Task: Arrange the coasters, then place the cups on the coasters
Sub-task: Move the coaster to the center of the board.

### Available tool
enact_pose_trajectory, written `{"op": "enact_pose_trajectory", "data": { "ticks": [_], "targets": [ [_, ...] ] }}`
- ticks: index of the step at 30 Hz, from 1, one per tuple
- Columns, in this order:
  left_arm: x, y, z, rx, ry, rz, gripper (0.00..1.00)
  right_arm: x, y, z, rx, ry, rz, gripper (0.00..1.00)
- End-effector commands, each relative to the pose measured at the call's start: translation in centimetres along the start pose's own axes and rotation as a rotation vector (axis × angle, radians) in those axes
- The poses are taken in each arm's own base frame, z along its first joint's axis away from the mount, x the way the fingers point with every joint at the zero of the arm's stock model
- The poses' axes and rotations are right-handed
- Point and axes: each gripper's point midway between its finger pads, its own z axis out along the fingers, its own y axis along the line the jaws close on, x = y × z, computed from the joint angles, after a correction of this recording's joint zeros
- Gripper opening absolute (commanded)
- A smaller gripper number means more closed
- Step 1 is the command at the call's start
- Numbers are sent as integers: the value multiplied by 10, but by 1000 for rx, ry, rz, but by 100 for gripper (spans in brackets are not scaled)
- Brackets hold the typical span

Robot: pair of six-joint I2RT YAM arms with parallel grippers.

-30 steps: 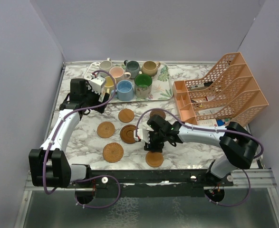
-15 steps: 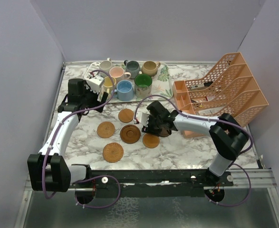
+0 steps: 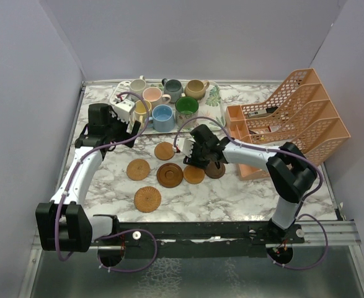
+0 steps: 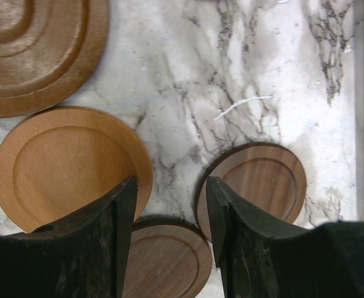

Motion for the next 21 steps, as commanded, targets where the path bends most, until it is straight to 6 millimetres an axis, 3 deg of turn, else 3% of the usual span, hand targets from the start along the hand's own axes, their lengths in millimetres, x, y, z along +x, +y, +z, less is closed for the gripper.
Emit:
{"op": "enact_pose_trajectory", "data": {
  "ticks": [1,10,21],
  "targets": [
    [-10,3,-8,-17,-52,19,99,0,-32,5,80,18,-10,49],
    [-11,4,-10,-20,-59,21,99,-2,-54,11,105,11,-2,49],
    [-11,3,-11,-14,-64,21,99,0,-66,18,129,29,6,49]
  ]
}}
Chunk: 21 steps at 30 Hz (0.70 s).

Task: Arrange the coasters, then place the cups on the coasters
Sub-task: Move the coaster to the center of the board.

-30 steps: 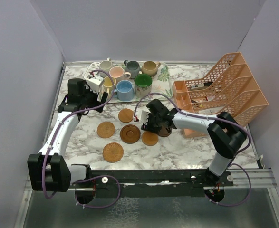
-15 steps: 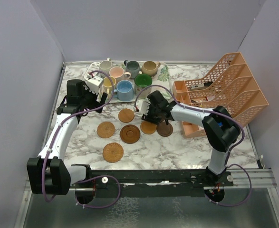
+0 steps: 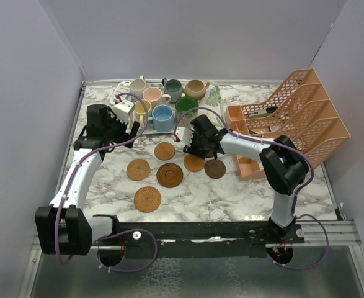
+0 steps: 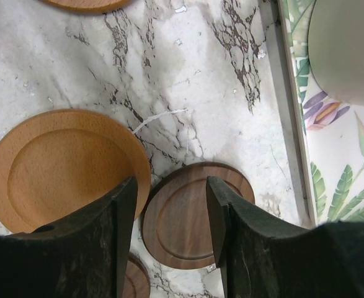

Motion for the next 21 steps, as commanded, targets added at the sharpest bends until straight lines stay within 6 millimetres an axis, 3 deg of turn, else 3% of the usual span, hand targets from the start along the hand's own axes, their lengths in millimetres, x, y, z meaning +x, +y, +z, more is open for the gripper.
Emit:
{"op": "enact_pose_trajectory", "data": {
  "ticks": [1,21],
  "targets": [
    [-10,1,-6,-4,-50,15,99,3,-16,5,50,16,-3,49],
    [-9,2,-7,-3,-52,12,99,2,-31,14,78,22,27,49]
  ]
}}
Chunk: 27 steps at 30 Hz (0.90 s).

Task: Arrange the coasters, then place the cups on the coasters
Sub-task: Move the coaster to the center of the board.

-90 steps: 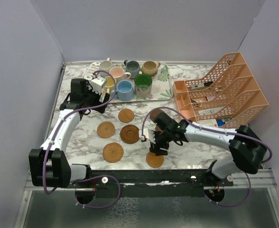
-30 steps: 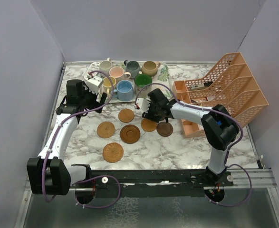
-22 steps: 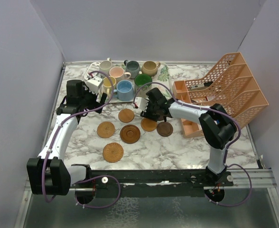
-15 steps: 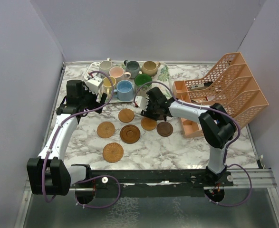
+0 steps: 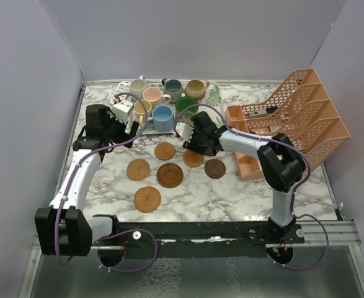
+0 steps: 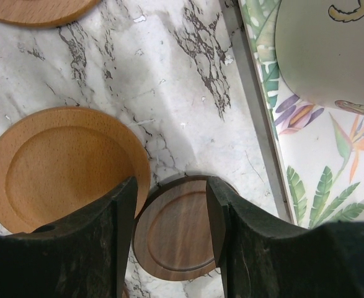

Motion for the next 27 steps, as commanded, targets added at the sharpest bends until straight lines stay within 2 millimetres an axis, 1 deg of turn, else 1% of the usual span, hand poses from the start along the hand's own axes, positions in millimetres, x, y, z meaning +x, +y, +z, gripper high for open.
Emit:
{"op": "enact_pose_trajectory", "data": {
  "ticks": [1,10,15,17,23,27],
  "targets": [
    [-9,0,-5,2,-48,13,99,1,-10,8,31,11,11,49],
    [-8,1,-7,-1,-51,14,99,-2,-13,14,32,9,31,48],
    [-9,1,-7,-1,-54,14,99,-4,-13,11,32,6,32,49],
    [-9,1,-8,0,-55,13,99,-6,-14,8,29,1,34,49],
    [-10,-1,-7,10,-56,9,99,-25,-17,-8,-1,-40,60,50],
    [-9,-2,-5,21,-55,7,99,-39,-24,-22,3,-71,69,51]
  ]
}}
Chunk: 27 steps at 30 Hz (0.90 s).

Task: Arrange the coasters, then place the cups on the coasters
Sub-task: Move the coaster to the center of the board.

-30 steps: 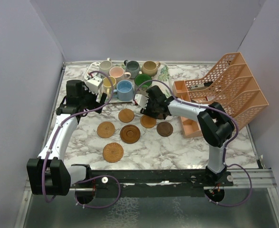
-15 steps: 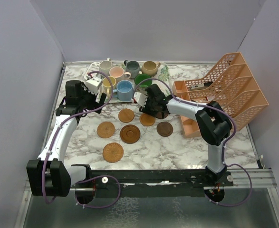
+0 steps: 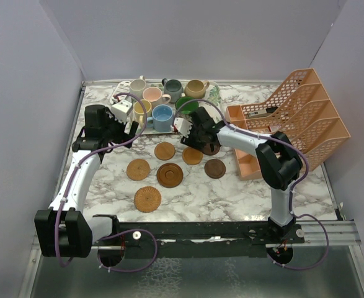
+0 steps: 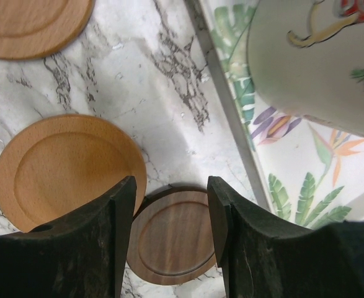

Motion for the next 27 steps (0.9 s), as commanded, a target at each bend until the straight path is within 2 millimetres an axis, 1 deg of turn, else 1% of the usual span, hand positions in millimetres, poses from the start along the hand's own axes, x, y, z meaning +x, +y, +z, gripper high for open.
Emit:
{"op": "enact_pose_trajectory", "data": {
  "ticks": [1,3,5,7,12,14,15,17,21,24,27],
  "targets": [
    [-8,-4,-2,26,-43,6,99,-26,-14,-25,8,-65,29,52],
    [-8,-4,-2,30,-40,4,99,-26,-15,-32,14,-69,29,52],
    [-8,-5,-2,34,-43,4,99,-21,-14,-40,12,-67,34,52],
    [-8,-5,-2,35,-42,5,99,-11,-11,-48,4,-54,39,52],
    [-7,-6,-2,38,-44,11,99,23,7,-66,-27,-8,35,52],
    [-7,-6,-3,38,-45,10,99,43,19,-71,-47,27,38,52],
    [-8,-6,-3,40,-47,11,99,50,22,-73,-51,37,39,52],
    [-7,-7,-2,42,-45,10,99,66,33,-76,-70,66,42,52],
    [-7,-8,-1,48,-45,14,99,88,50,-76,-100,104,50,52],
    [-8,-9,-1,55,-49,15,99,95,59,-73,-127,115,51,52],
    [-7,-9,0,58,-48,13,99,97,69,-71,-164,107,66,52]
  ]
}}
